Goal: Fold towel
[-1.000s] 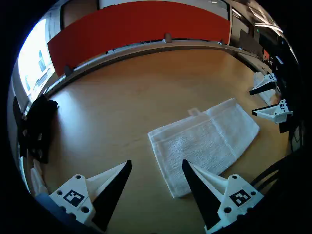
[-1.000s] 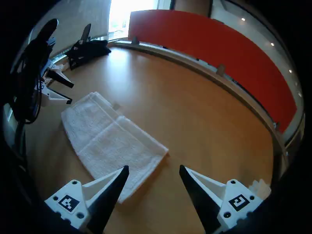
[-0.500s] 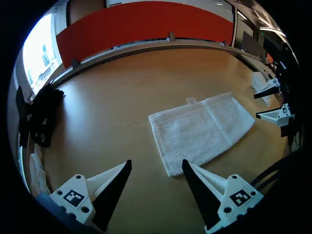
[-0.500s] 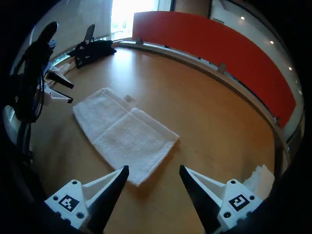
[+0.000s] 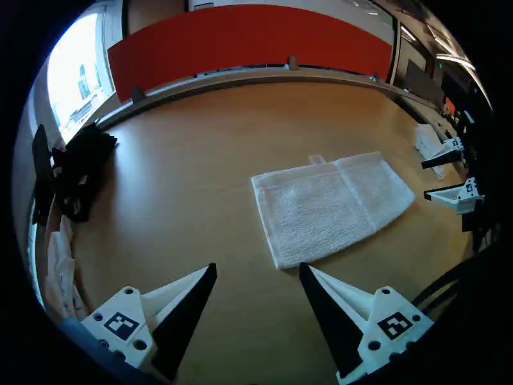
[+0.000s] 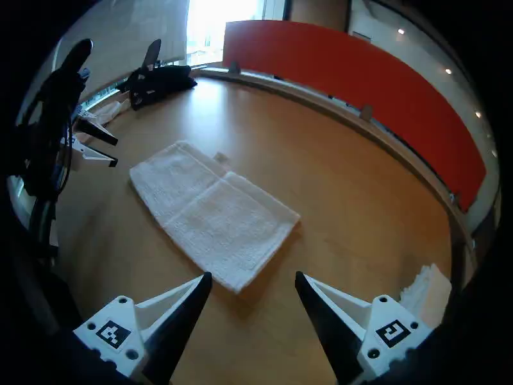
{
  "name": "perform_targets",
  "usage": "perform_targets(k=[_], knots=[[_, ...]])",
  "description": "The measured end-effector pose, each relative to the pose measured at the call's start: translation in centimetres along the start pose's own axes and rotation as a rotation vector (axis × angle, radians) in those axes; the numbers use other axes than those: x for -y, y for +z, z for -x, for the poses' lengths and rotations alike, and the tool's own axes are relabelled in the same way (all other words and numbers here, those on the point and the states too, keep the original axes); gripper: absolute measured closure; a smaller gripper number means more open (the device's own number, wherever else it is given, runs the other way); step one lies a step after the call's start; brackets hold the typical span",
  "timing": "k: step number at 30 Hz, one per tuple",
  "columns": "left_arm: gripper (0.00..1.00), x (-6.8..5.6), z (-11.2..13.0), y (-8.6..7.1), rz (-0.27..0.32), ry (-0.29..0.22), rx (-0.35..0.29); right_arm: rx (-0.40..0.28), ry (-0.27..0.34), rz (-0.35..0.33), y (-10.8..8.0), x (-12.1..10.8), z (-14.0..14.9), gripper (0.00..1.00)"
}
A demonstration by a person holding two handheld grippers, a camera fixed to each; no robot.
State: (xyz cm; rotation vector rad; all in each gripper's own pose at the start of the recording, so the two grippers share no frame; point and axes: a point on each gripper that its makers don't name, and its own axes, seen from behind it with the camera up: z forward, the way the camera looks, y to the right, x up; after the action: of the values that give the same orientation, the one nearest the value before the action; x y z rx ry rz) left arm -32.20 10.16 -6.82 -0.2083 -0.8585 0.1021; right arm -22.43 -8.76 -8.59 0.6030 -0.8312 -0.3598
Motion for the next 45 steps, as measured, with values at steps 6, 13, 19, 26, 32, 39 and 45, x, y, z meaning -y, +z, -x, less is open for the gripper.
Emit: perform_targets(k=[6, 13, 19, 26, 32, 39, 45], knots=[[0.04, 0.4, 0.7, -0.8, -0.018, -0.024, -0.004, 0.004, -0.017, -0.015, 0.2, 0.4, 0.2, 0.00], [0.04, 1.5, 2.1, -2.3, -0.052, -0.063, -0.006, 0.018, -0.042, -0.045, 0.5, 0.8, 0.6, 0.02], [0.04, 2.4, 3.2, -3.5, -0.081, -0.099, -0.005, 0.047, -0.069, -0.075, 0.8, 1.2, 1.5, 0.17], [0.04, 3.3, 4.4, -4.7, -0.108, -0.132, -0.007, 0.081, -0.087, -0.104, 1.2, 1.4, 2.2, 0.26], [0.04, 3.8, 5.1, -5.5, -0.124, -0.153, -0.007, 0.099, -0.101, -0.119, 1.6, 1.6, 2.5, 0.31], [0.04, 4.2, 5.6, -6.2, -0.136, -0.167, -0.011, 0.112, -0.101, -0.136, 2.2, 1.9, 2.7, 0.44], [0.04, 4.5, 5.9, -6.5, -0.142, -0.172, -0.012, 0.126, -0.099, -0.140, 2.5, 1.7, 3.1, 0.69]])
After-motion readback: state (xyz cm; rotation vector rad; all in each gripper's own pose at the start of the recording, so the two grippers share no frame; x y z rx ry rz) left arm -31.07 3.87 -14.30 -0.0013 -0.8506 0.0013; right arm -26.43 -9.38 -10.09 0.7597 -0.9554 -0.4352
